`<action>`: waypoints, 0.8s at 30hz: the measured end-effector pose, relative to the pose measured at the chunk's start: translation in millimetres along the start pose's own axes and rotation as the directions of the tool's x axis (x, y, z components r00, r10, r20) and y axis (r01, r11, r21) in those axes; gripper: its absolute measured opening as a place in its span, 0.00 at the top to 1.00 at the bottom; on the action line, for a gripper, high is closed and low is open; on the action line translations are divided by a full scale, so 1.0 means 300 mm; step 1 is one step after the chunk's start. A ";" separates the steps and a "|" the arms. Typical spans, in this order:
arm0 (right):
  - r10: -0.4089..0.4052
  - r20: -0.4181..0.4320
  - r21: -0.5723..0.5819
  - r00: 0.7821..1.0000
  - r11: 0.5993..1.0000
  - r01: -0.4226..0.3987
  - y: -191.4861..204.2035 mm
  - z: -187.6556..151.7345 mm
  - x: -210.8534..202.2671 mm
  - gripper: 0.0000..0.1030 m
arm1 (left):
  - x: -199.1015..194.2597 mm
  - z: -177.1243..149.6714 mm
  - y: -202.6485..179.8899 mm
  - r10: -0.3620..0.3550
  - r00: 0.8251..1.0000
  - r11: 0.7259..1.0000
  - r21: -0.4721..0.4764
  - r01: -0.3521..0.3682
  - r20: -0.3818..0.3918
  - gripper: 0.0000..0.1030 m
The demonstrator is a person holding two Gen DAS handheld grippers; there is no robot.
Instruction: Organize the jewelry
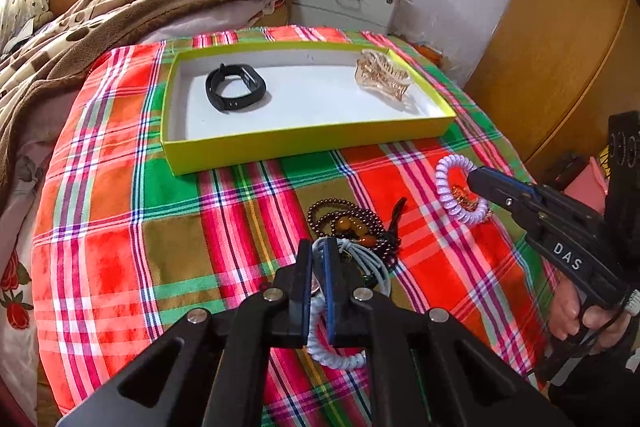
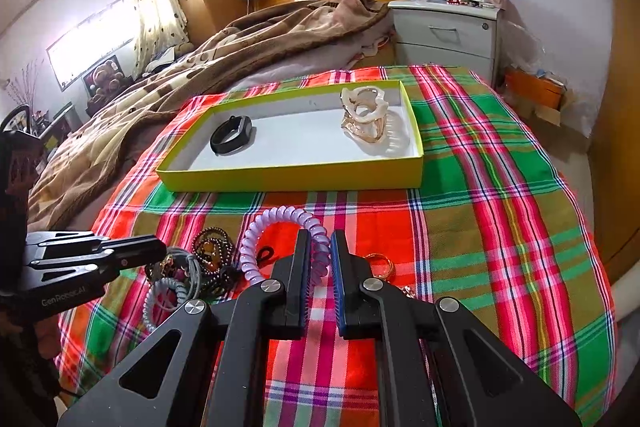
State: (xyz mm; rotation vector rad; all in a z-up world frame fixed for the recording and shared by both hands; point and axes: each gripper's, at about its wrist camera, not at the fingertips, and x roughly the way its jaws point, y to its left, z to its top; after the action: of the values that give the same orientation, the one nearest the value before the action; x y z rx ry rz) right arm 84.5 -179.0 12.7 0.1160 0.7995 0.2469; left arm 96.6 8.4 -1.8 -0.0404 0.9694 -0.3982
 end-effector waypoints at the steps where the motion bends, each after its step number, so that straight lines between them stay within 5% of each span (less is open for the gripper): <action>1: -0.001 0.003 0.000 1.000 1.000 0.001 0.001 -0.001 -0.003 0.90 | -0.008 0.000 0.001 -0.002 1.000 1.000 -0.002 0.002 0.005 0.94; 7: -0.001 0.007 0.000 1.000 1.000 0.001 0.007 0.000 -0.010 0.90 | -0.050 0.005 0.009 -0.009 0.999 1.000 -0.015 0.009 0.044 0.94; 12: 0.003 0.005 -0.002 1.000 1.000 -0.003 0.009 -0.006 -0.012 0.90 | 0.014 0.018 0.017 -0.026 1.000 1.000 -0.005 0.026 -0.014 0.93; 16: 0.003 0.002 0.008 1.000 1.000 -0.003 -0.001 -0.009 -0.010 0.90 | 0.043 0.009 -0.011 -0.018 0.999 0.999 0.049 0.020 -0.039 0.62; 24: 0.005 -0.003 0.016 1.000 1.000 -0.005 -0.006 -0.005 0.000 0.90 | 0.087 0.007 -0.024 0.031 0.996 0.997 0.074 -0.025 -0.079 0.63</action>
State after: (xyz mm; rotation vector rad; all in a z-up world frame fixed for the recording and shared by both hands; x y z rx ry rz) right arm 83.8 -180.7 11.2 0.1324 0.8047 0.2460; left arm 109.0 -7.7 -20.0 0.0558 1.0324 -0.4111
